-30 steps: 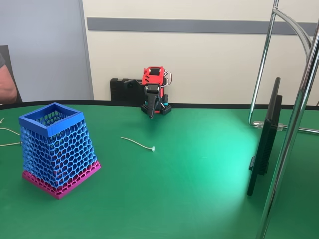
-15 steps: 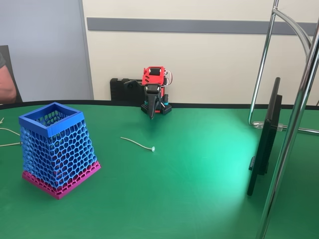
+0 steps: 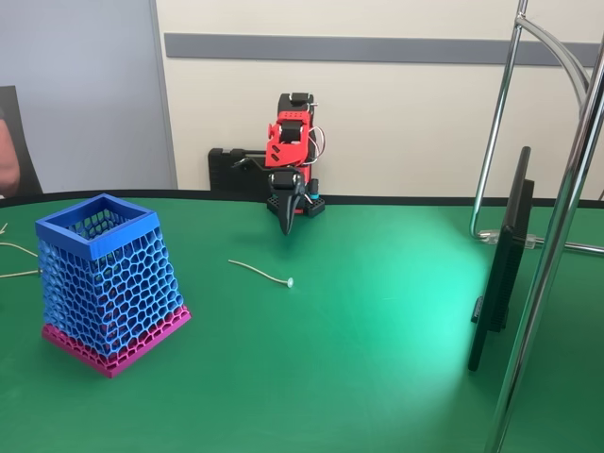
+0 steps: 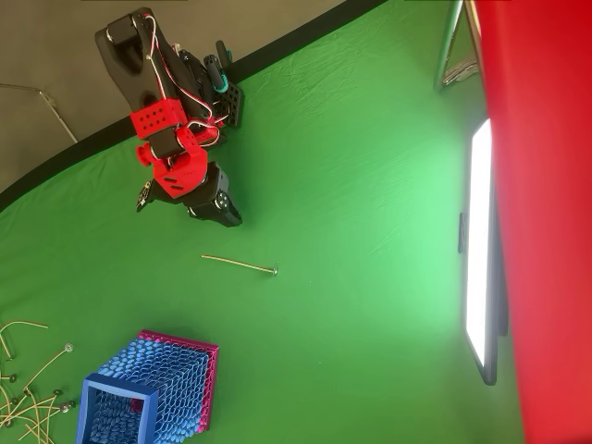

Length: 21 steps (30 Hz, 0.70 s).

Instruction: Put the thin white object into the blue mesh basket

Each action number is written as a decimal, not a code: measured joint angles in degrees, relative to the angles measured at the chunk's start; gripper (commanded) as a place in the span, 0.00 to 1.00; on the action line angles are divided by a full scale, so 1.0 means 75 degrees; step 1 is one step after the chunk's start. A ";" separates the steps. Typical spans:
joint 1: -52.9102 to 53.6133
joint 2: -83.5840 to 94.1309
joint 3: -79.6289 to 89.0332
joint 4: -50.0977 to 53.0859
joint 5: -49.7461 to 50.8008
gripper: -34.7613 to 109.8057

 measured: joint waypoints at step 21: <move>0.0504 -0.4805 -0.4535 0.1652 0.0410 0.25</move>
